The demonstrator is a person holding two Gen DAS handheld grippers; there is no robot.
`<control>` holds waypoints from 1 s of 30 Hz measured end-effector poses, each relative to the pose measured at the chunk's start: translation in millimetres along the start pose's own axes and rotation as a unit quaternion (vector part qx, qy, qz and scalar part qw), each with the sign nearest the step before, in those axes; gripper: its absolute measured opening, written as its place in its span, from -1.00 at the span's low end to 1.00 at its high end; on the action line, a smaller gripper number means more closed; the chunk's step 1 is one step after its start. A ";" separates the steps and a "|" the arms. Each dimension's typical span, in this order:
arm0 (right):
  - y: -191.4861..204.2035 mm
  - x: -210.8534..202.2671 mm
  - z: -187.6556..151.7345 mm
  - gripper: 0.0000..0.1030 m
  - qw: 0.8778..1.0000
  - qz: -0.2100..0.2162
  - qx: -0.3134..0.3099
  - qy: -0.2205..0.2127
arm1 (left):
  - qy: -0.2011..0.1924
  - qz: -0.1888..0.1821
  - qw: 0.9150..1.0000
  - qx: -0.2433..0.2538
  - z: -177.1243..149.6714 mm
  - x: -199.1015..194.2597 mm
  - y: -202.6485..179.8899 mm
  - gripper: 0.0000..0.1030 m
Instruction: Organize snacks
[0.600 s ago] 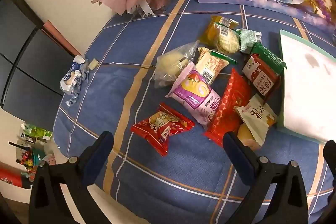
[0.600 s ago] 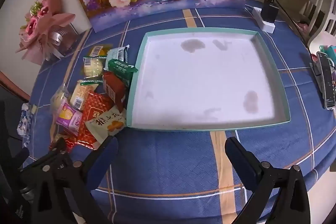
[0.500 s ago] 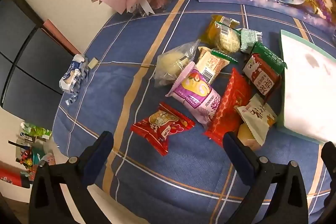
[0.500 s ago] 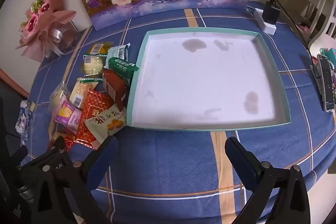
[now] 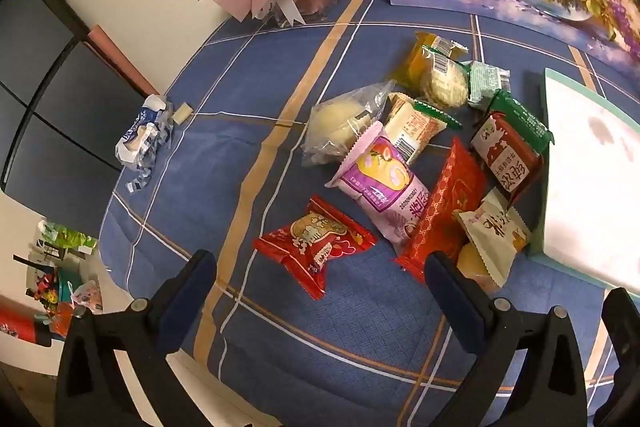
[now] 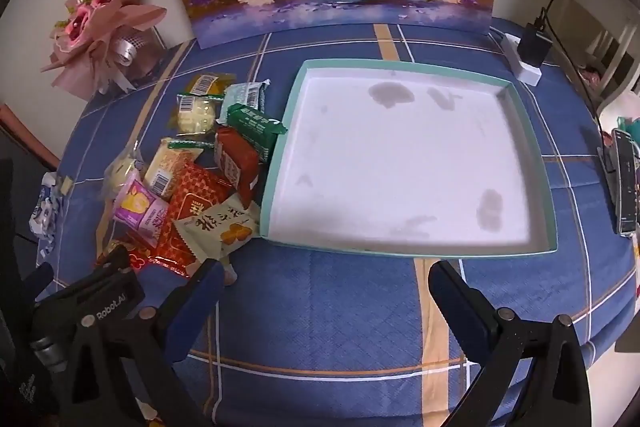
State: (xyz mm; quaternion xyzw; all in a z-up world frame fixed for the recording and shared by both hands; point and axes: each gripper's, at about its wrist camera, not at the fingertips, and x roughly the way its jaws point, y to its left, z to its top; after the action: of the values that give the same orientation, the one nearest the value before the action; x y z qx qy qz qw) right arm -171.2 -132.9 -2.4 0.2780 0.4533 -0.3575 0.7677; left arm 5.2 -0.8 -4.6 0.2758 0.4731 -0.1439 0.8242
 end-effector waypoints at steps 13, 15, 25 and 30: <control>-1.5 -1.6 2.3 1.00 1.000 0.002 0.001 -0.001 | 0.008 -0.017 1.000 -0.004 0.0 -1.0 1.3 1.00; -1.9 -0.5 2.0 1.00 1.000 0.002 0.002 0.001 | 0.010 -0.023 1.000 -0.005 0.1 -0.9 1.5 1.00; -6.1 3.3 2.4 1.00 1.000 -0.011 0.008 0.004 | 0.014 -0.047 0.999 -0.004 1.6 -1.2 2.3 1.00; -7.3 3.4 2.1 1.00 1.000 -0.016 0.010 0.003 | 0.015 -0.060 0.998 -0.002 2.2 -2.0 1.8 1.00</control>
State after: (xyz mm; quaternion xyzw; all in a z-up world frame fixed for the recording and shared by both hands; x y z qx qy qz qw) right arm -174.9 -139.8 -5.2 0.2792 0.4565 -0.3736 0.7577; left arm 6.6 -0.7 -1.4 0.2471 0.5013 -0.1881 0.8077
